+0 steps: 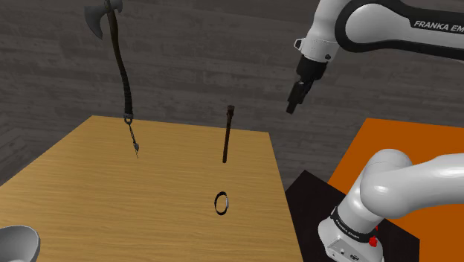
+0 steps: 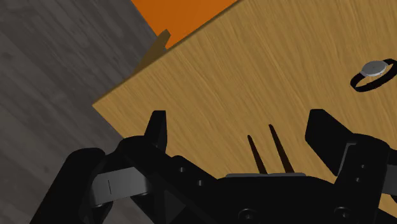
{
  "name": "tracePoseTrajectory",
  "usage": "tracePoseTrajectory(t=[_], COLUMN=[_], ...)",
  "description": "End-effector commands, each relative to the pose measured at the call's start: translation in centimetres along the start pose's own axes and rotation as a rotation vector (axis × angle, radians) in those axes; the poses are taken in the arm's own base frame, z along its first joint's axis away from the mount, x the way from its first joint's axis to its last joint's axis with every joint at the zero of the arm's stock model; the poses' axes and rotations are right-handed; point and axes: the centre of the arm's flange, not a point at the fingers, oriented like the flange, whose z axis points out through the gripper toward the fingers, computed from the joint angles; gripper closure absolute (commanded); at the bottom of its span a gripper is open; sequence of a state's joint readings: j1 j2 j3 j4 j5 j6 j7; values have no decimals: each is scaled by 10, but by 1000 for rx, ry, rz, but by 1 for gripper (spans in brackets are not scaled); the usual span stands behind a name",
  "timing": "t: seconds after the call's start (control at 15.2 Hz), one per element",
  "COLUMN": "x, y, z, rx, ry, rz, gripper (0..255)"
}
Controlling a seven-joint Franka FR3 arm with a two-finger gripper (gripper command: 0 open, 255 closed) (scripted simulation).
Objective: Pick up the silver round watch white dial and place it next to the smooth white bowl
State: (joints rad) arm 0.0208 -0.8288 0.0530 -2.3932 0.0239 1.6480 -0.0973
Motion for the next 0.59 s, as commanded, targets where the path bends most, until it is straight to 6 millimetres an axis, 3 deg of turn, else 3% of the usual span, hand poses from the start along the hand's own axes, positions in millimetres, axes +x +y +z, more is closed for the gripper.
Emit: tracePoseTrajectory(t=[0.0, 0.53], x=[0, 8], y=[0, -78], z=[0, 68], rx=[0, 15], ry=[0, -21], rz=[0, 154], gripper=[0, 0])
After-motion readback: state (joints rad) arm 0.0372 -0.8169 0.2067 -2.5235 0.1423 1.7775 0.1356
